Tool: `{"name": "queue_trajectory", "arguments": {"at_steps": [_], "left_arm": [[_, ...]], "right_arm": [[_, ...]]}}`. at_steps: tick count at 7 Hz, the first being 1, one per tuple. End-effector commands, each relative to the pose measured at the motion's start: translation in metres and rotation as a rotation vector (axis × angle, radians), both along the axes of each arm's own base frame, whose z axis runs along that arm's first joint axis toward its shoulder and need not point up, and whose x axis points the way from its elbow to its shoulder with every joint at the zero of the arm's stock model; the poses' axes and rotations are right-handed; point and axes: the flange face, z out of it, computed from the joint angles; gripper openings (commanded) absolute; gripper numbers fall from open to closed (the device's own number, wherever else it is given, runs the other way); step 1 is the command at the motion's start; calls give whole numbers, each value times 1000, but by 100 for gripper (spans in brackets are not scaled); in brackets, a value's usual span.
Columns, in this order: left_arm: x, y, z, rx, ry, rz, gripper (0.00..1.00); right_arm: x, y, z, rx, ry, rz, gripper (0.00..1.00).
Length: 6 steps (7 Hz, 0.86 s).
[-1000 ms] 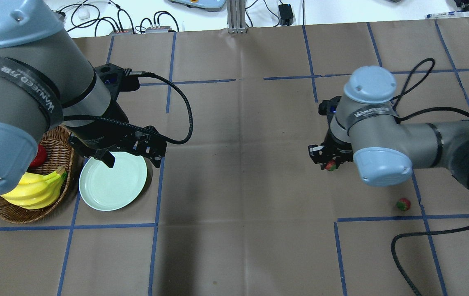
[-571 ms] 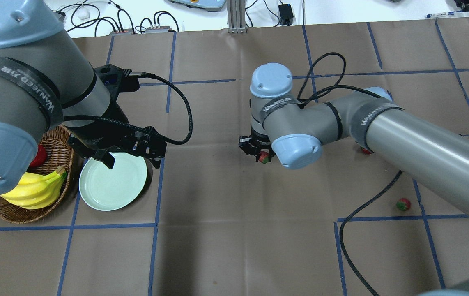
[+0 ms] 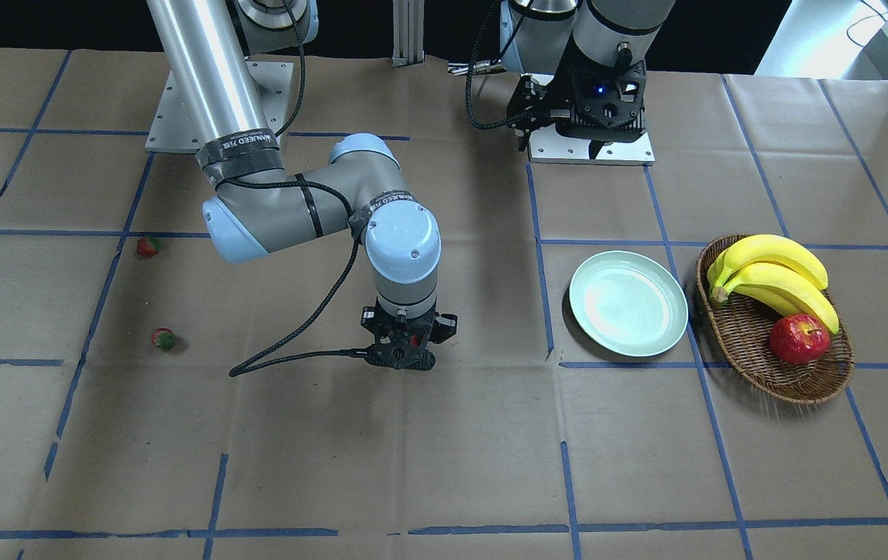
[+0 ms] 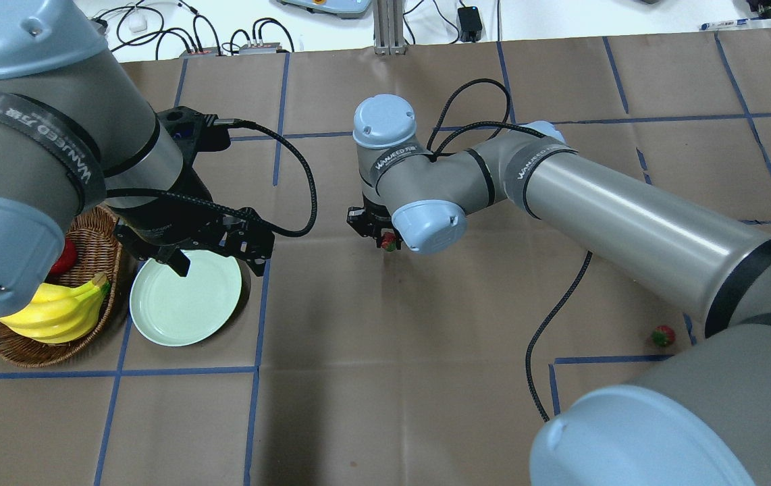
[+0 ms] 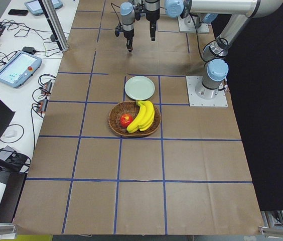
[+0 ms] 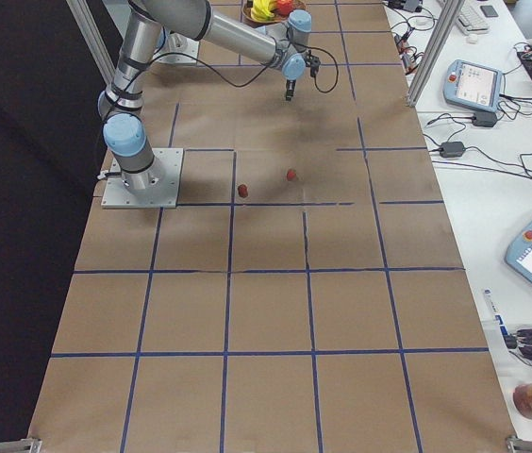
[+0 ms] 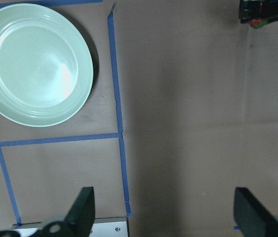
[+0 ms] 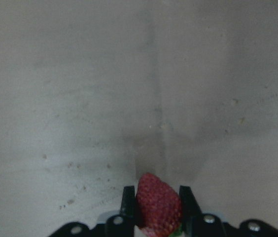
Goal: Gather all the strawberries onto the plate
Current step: 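Carry the strawberry toward the table center and release it with the right gripper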
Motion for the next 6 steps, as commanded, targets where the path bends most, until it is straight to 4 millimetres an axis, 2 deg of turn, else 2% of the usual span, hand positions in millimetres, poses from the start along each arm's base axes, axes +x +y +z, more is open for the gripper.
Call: {"name": "queue_trajectory", "arguments": {"at_steps": [1, 3, 4, 6], "left_arm": [[0, 0, 1, -2, 2, 0, 100], [0, 0, 0, 0, 5, 2, 100], [0, 0, 1, -2, 5, 2, 100], [0, 0, 0, 0, 5, 2, 100]], "right_arm": [[-4, -4, -2, 6, 3, -3, 100], [-9, -8, 14, -16, -4, -12, 100], [-38, -14, 43, -28, -9, -15, 100], [-122, -15, 112, 9, 9, 27, 100]]}}
